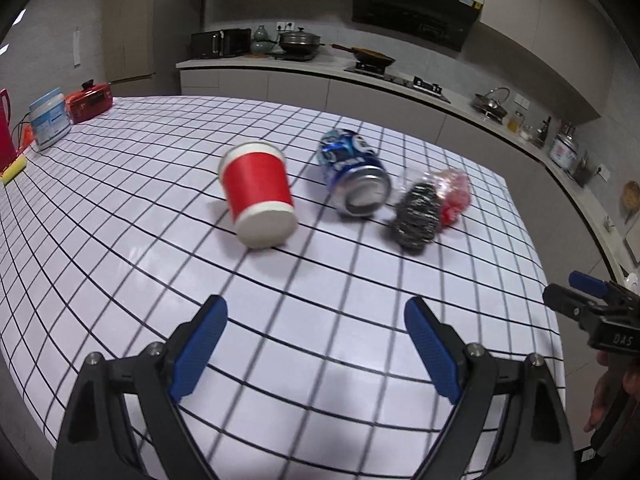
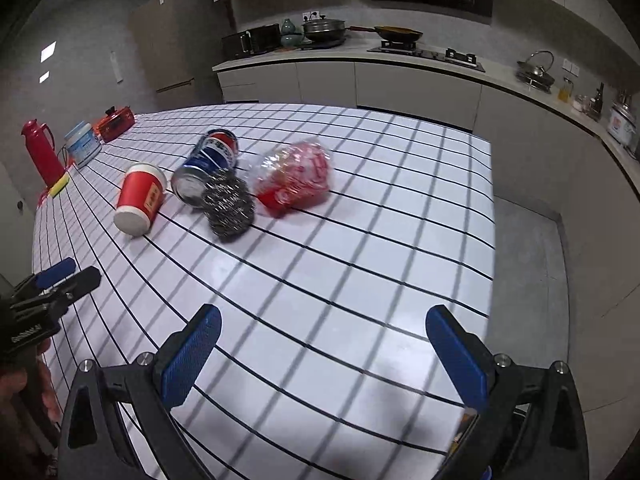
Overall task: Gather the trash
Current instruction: 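Move both tools back from the bin toward the table, then grasp the red paper cup with left tool while right tool grasps the steel scrubber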
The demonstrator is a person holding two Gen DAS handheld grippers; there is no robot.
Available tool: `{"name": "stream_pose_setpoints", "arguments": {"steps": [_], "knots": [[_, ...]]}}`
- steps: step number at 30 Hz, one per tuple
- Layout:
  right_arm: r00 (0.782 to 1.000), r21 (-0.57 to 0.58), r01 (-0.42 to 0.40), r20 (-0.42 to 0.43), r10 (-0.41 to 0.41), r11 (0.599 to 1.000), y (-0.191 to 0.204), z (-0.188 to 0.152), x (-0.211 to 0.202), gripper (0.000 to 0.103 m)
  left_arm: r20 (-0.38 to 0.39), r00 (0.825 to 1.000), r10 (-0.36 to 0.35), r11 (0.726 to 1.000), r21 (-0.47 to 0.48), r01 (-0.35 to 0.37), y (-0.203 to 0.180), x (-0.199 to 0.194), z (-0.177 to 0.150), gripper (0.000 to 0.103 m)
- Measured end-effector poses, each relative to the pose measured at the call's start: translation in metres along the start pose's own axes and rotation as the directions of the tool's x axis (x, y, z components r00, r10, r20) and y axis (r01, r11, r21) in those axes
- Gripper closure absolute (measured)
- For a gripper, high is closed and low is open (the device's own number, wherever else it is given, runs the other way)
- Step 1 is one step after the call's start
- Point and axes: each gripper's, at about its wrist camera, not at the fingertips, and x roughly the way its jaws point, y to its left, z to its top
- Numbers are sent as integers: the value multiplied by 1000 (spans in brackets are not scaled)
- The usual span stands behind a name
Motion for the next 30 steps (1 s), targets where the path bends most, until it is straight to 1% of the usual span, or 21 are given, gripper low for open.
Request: {"name": "stream_pose_setpoints", "arguments": {"steps": [3,4,9,11,15,19,24,28,29,30], "knots": [[1000,-9,-9,4,9,1000,17,11,11,0,3,1000,-5,1000,-21,5,16,11,12,12],[1000,-12,-10,2,10,1000,23,16,17,0,3,1000,3,1000,-19,-3,19,14,15,12],[1000,23,-25,2,25,999,39,35,43,0,3,1000,-3,1000,-9,3,20,34,29,12],[1000,25,-28,4,28,999,47,43,53,1,-9,1000,-11,1000,-22,10,24,45,34,13],[999,33,-47,-3,47,998,58,54,71,9,-18,1000,-17,1000,-21,17,28,57,41,13],[998,37,-58,-18,58,998,68,61,91,12,-28,999,-20,999,-37,19,35,69,50,13],[997,48,-69,-42,71,996,73,66,110,19,-50,998,-23,999,-36,21,41,84,59,14],[996,53,-73,-53,76,996,77,69,121,20,-62,998,-24,999,-41,21,45,93,62,14],[995,53,-74,-55,77,996,78,69,122,22,-64,998,-24,999,-40,22,46,96,64,14],[995,53,-76,-58,79,996,78,69,123,28,-70,997,-28,999,-40,25,46,98,65,15]]}}
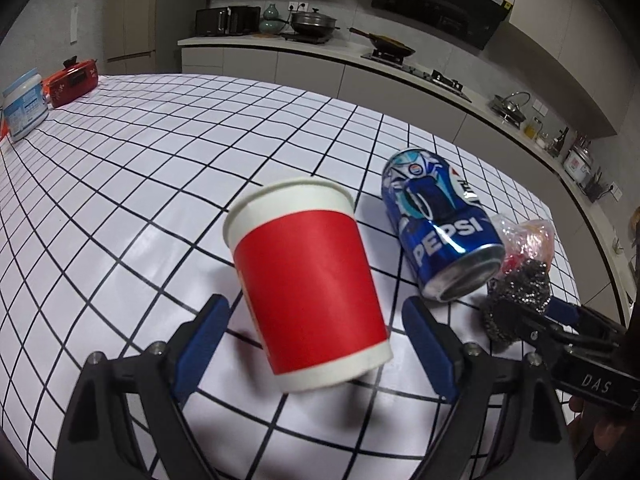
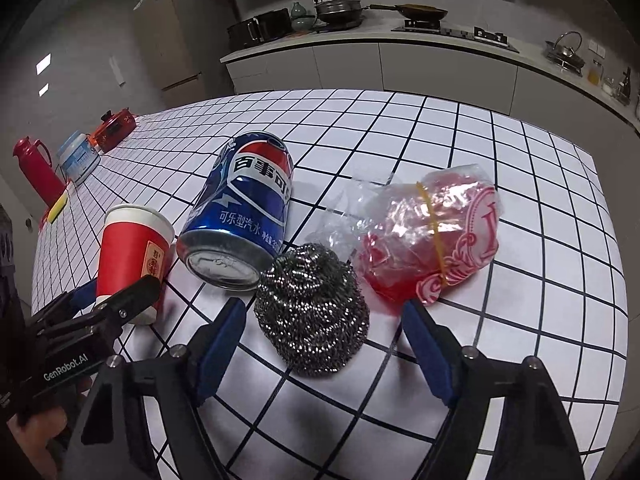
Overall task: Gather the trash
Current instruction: 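Grasp the red paper cup with left tool while right tool grasps the steel scrubber, then carry the red cup and steel scrubber over the bin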
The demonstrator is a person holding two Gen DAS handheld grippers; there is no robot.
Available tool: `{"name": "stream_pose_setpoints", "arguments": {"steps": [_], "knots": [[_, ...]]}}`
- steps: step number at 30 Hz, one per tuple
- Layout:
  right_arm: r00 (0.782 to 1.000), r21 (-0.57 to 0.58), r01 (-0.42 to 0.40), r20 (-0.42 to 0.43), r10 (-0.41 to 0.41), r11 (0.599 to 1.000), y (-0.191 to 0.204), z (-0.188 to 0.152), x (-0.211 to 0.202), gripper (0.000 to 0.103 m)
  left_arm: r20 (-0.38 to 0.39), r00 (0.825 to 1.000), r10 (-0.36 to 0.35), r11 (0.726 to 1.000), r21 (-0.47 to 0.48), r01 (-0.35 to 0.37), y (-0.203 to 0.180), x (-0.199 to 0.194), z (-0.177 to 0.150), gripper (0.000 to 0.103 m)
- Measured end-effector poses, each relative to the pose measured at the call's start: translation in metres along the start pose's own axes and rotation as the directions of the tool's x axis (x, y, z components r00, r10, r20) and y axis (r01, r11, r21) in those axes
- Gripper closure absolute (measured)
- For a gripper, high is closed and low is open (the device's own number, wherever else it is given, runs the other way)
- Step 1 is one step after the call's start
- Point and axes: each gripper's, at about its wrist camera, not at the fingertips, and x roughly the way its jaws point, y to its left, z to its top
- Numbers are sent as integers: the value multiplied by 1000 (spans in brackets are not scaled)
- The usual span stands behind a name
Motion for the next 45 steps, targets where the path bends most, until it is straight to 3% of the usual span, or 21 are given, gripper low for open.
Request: {"name": "stream_pose_setpoints", "arguments": {"steps": [1,3,5,9,16,27,45], "knots": [[1000,1,-1,-5,1,1000,0,0,2,32,-8,1000,-2,1000,1,2,0,2,1,18],[1000,7,-12,-11,12,1000,0,0,4,48,-24,1000,-12,1000,2,12,2,6,1,32],[1000,7,-15,-10,15,1000,1,-1,5,49,-35,999,-34,999,0,34,3,8,0,40],[999,9,-31,-7,31,999,1,-4,2,51,-14,999,-50,999,6,50,4,-2,-4,43],[998,31,-45,34,44,999,-9,-16,-25,51,25,997,-72,997,21,71,-3,-28,-10,44],[997,66,-31,67,26,997,-37,-44,-71,51,25,994,-104,993,55,102,-34,-49,-33,44],[992,120,0,121,-14,993,-98,-104,-156,51,20,985,-170,973,163,165,-132,-95,-86,44]]}}
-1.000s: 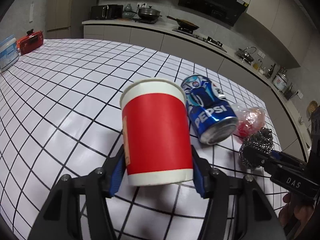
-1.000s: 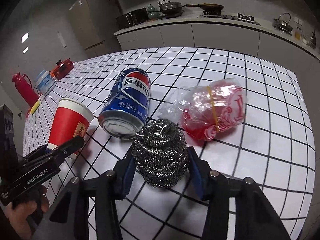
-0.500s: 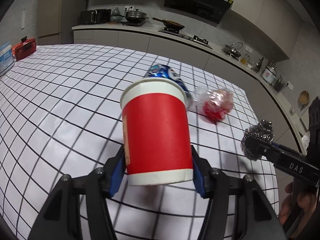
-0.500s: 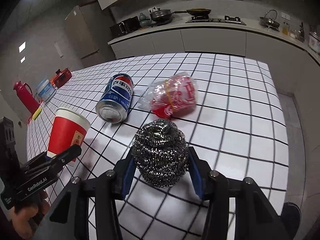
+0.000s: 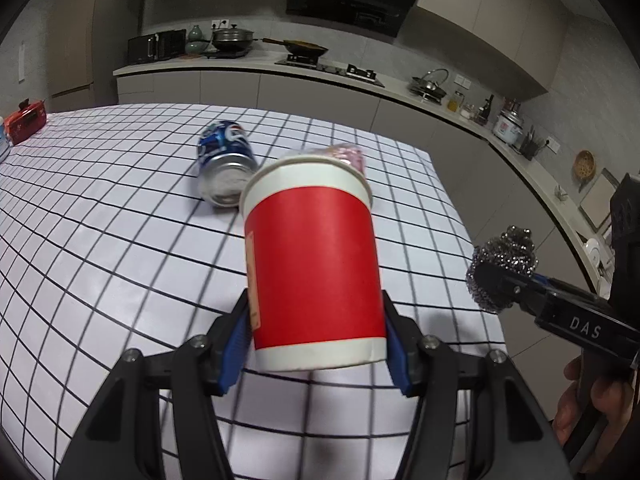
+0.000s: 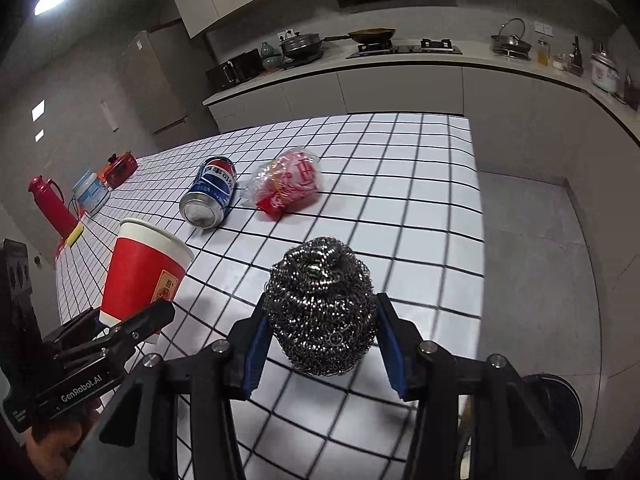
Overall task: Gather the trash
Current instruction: 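Carry the red cup and steel scrubber over the bin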
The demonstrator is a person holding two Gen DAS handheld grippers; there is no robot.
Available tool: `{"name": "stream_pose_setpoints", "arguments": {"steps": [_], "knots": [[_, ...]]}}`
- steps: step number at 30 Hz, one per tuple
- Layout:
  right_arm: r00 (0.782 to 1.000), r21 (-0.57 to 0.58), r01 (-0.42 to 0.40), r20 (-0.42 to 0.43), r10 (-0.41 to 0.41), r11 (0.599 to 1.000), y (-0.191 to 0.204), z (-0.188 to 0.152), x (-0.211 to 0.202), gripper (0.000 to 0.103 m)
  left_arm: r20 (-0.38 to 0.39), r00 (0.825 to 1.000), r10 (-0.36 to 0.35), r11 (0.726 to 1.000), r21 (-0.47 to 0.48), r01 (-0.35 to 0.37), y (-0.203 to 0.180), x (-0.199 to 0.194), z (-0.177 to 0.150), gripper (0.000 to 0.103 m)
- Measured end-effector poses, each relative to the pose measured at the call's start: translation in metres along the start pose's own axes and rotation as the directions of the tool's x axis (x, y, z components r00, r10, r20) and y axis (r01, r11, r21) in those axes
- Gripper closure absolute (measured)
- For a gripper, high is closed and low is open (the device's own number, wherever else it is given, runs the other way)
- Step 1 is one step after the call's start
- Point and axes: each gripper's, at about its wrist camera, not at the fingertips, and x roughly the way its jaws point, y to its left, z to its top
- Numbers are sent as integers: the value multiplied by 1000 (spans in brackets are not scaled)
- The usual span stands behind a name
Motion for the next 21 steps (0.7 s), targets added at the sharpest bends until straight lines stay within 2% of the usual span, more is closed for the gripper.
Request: {"name": "stream_pose_setpoints", "arguments": {"steps": [8,21], "knots": [[999,29,17,30,-17,999,-33,-22,-43,51,7,999,-31,998,50,31,-50,-14,-17,44],[994,99,92,52,-98,991,-119,-61,-116,51,-18,993,-114,986,125,115,-146,-15,-49,44]]}}
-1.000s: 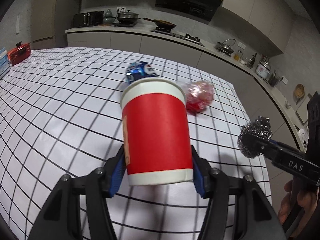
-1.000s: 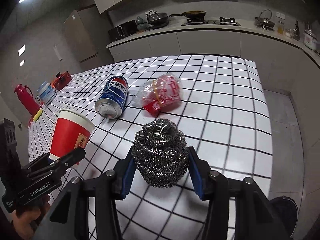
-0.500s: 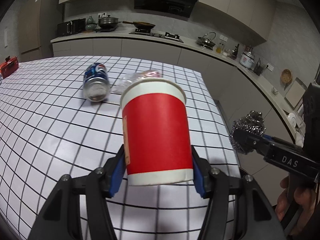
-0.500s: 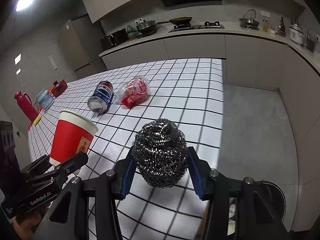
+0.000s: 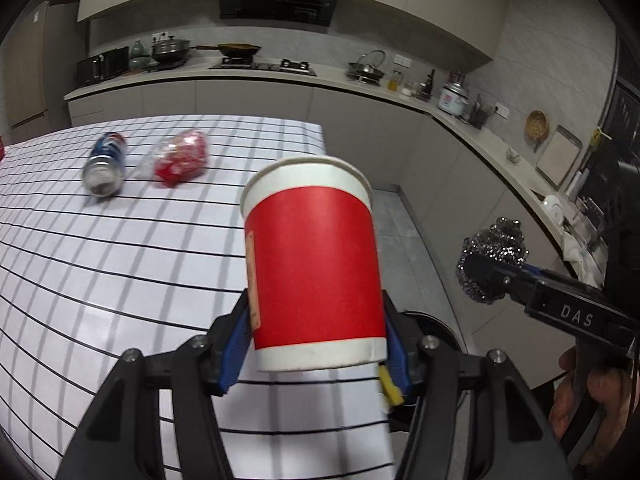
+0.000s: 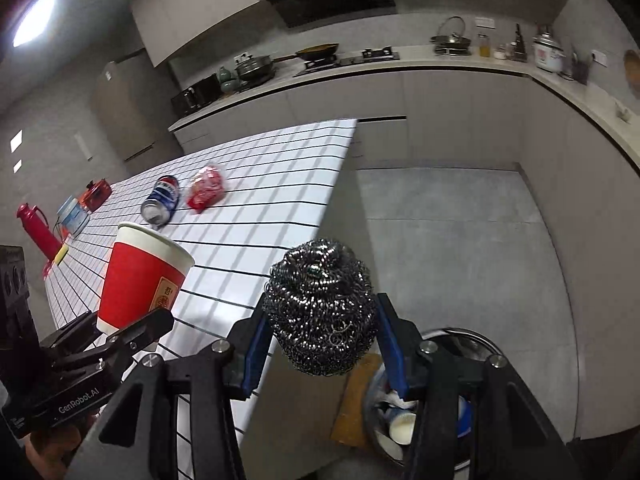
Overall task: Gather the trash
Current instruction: 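Carry the red cup and steel scrubber over the bin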
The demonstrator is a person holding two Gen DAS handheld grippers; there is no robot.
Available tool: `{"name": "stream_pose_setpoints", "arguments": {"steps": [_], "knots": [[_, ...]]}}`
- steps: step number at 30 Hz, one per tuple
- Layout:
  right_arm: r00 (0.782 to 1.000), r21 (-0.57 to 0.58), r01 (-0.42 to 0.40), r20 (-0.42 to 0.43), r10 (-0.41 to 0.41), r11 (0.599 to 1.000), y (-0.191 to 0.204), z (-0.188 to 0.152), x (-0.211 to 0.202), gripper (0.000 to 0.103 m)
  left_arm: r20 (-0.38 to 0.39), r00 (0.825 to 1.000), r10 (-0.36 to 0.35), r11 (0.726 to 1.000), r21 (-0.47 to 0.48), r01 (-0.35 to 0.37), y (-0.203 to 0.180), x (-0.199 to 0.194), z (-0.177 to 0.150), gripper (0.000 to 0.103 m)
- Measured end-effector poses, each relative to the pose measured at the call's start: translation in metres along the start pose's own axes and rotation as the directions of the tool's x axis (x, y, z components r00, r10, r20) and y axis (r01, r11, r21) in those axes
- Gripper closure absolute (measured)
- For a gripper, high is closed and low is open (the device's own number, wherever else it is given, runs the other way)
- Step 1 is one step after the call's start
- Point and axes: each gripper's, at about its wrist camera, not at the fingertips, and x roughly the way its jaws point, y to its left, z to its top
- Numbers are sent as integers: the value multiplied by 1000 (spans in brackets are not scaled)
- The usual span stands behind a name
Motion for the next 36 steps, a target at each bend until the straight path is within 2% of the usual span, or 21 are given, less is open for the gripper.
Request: {"name": "stream_pose_setpoints", "arguments": {"steps": [8,15,22,28,36], "knots": [[998,29,58,-10,-58,998,-56,-22,-26,51,-35,998,-53,998,42,54,-58,13,-18,44],[990,20,126,-69,-125,992,-112,-52,-29,51,-102,990,-102,993,57,108,-101,39,-46,44],[974,-32,161,-157,-164,986,-154,-87,-3,51,-178,978,-109,992,48,119,-127,67,-76,44],[964,-81,144,-213,-158,986,-172,-105,24,51,-236,966,-103,994,17,110,-133,90,-92,44],[945,-272,90,-280,-169,958,-179,-128,80,51,-323,936,-139,990,-83,118,-139,133,-101,44]]}}
